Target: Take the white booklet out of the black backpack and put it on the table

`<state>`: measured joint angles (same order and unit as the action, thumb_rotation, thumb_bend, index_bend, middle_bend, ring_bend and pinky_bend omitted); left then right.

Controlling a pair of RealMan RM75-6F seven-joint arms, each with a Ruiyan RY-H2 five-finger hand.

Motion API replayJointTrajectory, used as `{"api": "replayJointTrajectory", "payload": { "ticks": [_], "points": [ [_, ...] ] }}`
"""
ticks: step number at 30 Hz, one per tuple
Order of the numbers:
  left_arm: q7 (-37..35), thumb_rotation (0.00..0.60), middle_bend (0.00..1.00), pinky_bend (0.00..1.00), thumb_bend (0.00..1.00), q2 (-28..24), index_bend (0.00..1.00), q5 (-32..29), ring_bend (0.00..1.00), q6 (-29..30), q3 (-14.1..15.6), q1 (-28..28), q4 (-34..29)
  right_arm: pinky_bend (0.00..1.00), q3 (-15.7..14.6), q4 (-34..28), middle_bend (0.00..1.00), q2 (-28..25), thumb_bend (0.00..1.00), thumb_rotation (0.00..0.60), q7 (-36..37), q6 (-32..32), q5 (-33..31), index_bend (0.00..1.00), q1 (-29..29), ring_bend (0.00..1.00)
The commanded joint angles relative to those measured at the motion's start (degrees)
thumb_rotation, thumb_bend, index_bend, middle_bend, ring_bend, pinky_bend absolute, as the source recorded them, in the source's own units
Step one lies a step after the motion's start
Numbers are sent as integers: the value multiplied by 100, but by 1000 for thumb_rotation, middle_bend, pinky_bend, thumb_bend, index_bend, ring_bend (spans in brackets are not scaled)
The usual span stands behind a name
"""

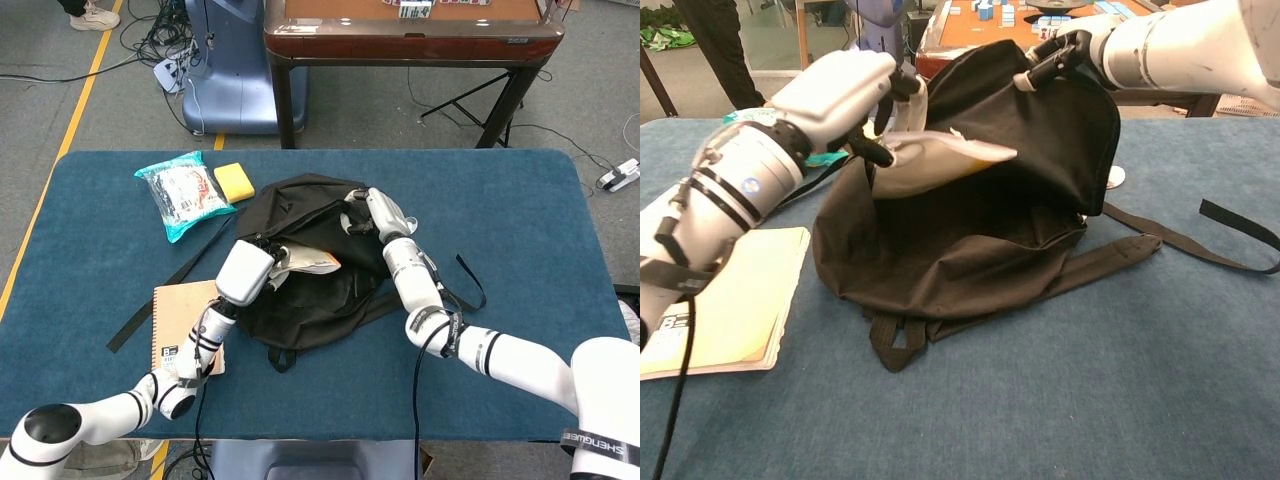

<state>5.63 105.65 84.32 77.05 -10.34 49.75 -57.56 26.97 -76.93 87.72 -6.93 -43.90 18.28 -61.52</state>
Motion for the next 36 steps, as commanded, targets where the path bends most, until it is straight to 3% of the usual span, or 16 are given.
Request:
{"api": "replayJointTrajectory", "payload": {
  "ticks": [1, 17, 22, 24, 30, 36],
  "points": [
    [-301, 600, 796, 745, 495, -492, 776, 244, 648, 332, 62, -253, -721, 7, -27, -36, 267, -13, 435, 600, 28, 17, 25, 594, 30, 106],
    [-986, 600, 798, 747, 499, -2127, 773, 383, 650, 1231, -195, -1135, -2672, 7, -313, -676, 266, -301, 421, 600, 258, 285, 659, 589, 318, 106],
    [-1097, 600, 798, 747, 498, -2778, 767, 239, 649, 1318, -244, -1480, -3181, 7, -443, -881, 240, -393, 417, 600, 349, 455, 934, 437, 393, 106],
    [-1084, 600, 798, 747, 498, -2984, 765, 191, 649, 1322, -249, -1596, -3261, 8, -499, -1041, 220, -482, 401, 600, 405, 601, 1052, 329, 430, 105],
    [-1000, 600, 798, 747, 499, -3337, 761, 144, 647, 1280, -240, -1810, -3187, 8, -786, -1641, 97, -894, 81, 600, 339, 815, 1564, 32, 536, 48],
    [-880, 600, 798, 747, 498, -3357, 761, 12, 646, 1085, -325, -1811, -3008, 8, -797, -2328, 53, -1401, 50, 600, 648, 680, 2154, 0, 920, 30]
  ]
}}
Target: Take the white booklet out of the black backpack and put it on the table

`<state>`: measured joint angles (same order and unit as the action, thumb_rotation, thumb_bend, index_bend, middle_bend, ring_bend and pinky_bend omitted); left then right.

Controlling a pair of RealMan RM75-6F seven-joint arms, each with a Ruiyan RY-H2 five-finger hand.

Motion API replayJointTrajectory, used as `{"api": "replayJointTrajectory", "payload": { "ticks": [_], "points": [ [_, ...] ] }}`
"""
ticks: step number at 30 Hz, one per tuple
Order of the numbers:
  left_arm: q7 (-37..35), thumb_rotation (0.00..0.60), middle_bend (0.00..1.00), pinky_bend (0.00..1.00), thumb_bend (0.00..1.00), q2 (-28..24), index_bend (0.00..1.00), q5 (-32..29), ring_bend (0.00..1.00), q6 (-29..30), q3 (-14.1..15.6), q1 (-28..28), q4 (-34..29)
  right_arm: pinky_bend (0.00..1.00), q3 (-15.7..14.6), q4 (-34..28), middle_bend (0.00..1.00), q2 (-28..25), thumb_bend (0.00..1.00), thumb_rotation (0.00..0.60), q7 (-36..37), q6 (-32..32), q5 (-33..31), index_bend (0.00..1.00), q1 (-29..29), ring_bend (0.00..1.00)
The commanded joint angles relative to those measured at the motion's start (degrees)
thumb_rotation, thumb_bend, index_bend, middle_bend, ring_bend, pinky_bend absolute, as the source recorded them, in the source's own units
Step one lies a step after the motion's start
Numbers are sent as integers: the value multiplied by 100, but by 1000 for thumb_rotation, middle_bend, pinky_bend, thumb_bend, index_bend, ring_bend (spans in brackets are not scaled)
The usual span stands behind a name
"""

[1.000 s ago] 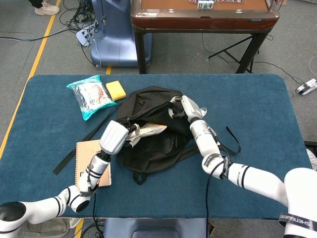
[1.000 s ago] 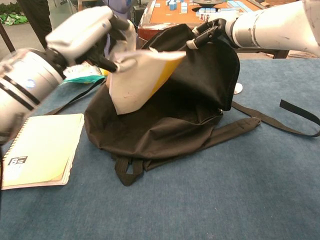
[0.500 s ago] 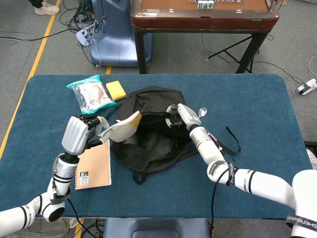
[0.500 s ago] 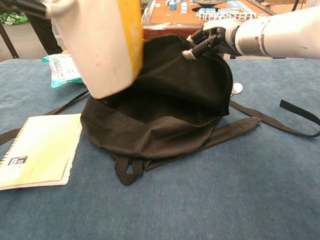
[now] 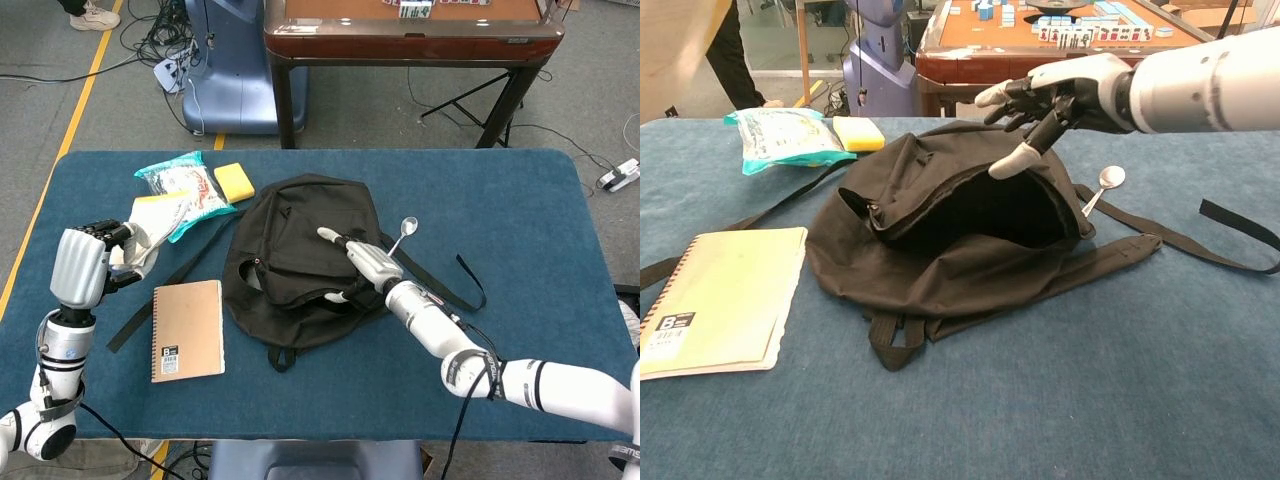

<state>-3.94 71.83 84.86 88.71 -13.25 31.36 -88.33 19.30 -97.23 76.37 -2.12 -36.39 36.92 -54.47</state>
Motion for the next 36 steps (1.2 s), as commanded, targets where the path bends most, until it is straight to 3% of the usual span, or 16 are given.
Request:
{"api": "replayJointTrajectory", "payload": {
  "ticks": [1, 7, 15, 16, 18, 19, 21, 24, 27, 31, 36],
  "points": [
    [129, 600, 798, 747, 498, 61, 761, -58, 646, -132, -50, 58, 112, 8, -25, -393, 52, -356, 50, 600, 221, -94, 386, 0, 282, 29],
    [610, 600, 798, 747, 498, 501, 761, -141, 646, -592, -95, 376, 454, 8, 20, -883, 51, -1013, 50, 600, 622, -279, 959, 0, 763, 27],
    [1320, 600, 797, 747, 497, 1314, 755, -387, 645, -1346, 5, 794, 873, 8, 1, -857, 51, -1626, 50, 600, 1066, -562, 1308, 0, 1270, 26],
    [1363, 600, 787, 747, 486, 1336, 740, -468, 641, -1509, 42, 819, 811, 8, -15, -826, 51, -1670, 50, 600, 1100, -583, 1334, 0, 1315, 27],
    [1570, 596, 724, 745, 337, 1291, 628, -763, 610, -1875, 80, 846, 528, 8, -63, -744, 51, -1754, 50, 600, 1166, -626, 1388, 0, 1415, 27],
    [1698, 575, 704, 742, 271, 1253, 576, -875, 594, -1989, 85, 858, 398, 8, -82, -707, 51, -1786, 50, 600, 1198, -640, 1405, 0, 1455, 27],
    [1936, 391, 640, 699, 147, 1139, 409, -1107, 531, -2199, 89, 873, 104, 8, -119, -617, 51, -1840, 50, 600, 1289, -678, 1433, 0, 1551, 27],
    [2038, 138, 536, 601, 115, 980, 250, -1418, 460, -2368, 26, 863, -247, 8, -162, -491, 51, -1894, 50, 600, 1453, -689, 1498, 0, 1677, 27],
    [1934, 22, 465, 527, 113, 788, 162, -1680, 401, -2434, -58, 796, -543, 8, -213, -377, 53, -1935, 50, 600, 1600, -700, 1635, 0, 1802, 26],
    [1707, 0, 447, 498, 113, 488, 137, -1825, 377, -2355, -98, 612, -766, 8, -285, -230, 62, -1968, 62, 600, 1767, -804, 1857, 0, 1989, 26],
    [1395, 9, 447, 475, 113, 85, 179, -1825, 376, -2087, 1, 224, -809, 8, -346, -110, 103, -2000, 125, 600, 2059, -1130, 2084, 0, 2327, 26]
  ]
}}
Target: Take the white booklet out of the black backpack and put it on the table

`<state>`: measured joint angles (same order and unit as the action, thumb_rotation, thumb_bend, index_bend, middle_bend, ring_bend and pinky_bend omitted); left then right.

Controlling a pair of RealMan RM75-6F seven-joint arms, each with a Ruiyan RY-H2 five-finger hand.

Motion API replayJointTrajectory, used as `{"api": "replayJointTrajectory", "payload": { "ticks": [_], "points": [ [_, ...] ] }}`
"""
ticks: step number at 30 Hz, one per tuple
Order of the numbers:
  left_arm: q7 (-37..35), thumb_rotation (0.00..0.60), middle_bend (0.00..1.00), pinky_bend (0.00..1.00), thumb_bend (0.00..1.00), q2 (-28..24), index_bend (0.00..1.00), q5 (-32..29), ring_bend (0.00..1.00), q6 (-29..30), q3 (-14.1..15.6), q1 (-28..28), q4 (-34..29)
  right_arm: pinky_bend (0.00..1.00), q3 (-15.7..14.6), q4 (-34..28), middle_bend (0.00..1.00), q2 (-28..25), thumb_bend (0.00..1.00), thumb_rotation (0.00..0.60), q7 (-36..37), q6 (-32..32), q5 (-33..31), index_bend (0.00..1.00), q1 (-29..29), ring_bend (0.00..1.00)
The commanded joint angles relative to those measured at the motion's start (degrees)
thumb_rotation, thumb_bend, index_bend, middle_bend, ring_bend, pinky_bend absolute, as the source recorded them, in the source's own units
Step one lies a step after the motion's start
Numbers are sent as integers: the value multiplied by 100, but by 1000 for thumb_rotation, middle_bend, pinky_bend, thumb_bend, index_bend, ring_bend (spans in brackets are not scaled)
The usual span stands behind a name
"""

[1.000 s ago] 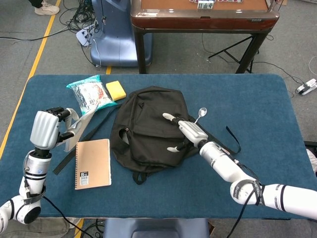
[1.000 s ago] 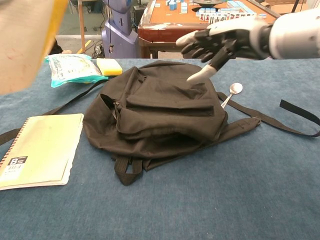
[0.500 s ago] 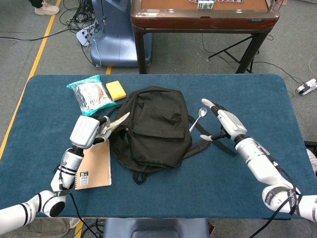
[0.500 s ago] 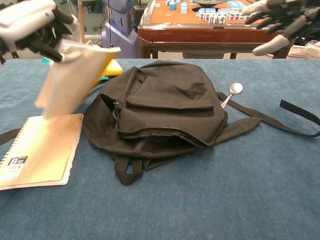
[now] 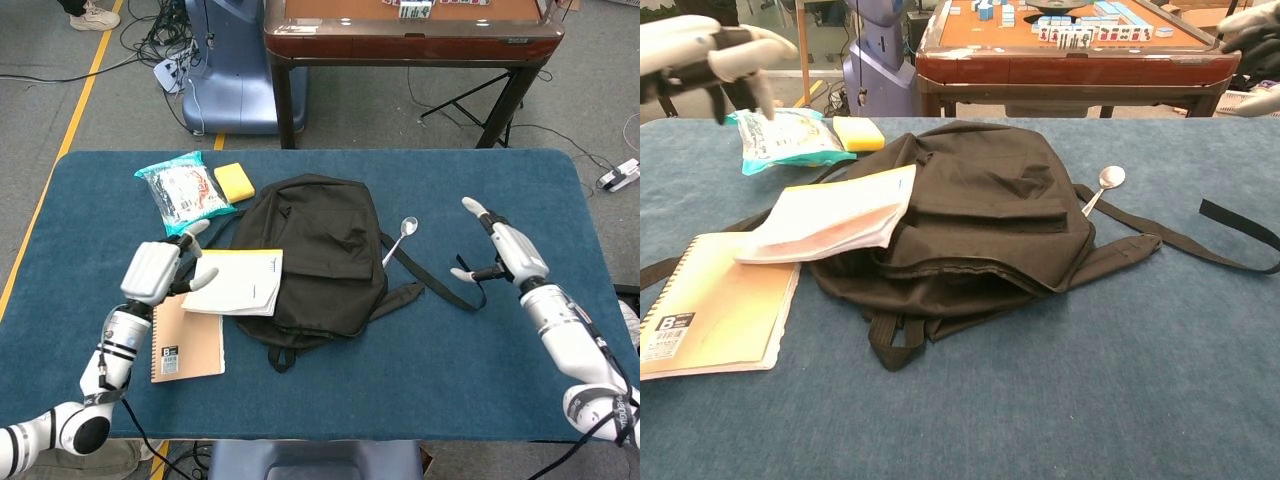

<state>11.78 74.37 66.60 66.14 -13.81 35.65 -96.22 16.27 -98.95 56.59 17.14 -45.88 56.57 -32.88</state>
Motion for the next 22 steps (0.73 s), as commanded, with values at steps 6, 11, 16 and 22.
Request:
{"api": "replayJointTrajectory", "payload": {
  "ticks": [6, 11, 16, 22],
  "points": [
    [-389, 538, 447, 464, 113, -453, 256, 37, 376, 659, 301, -784, 213, 14, -315, 171, 197, 19, 261, 600, 213, -946, 702, 150, 739, 77],
    [-455, 600, 446, 454, 117, -682, 285, 110, 376, 1054, 568, -1295, 267, 37, -657, 308, 228, 71, 287, 600, 208, -1655, 1304, 233, 1263, 105],
    [-288, 600, 446, 433, 118, -857, 303, 322, 375, 1514, 852, -1756, 255, 37, -929, 401, 240, -28, 287, 600, 458, -2194, 1782, 257, 1731, 112],
    [-276, 600, 446, 415, 118, -909, 306, 745, 375, 2146, 1149, -2305, 67, 37, -1221, 478, 240, -77, 287, 600, 657, -2901, 2159, 273, 2328, 111]
  ]
}}
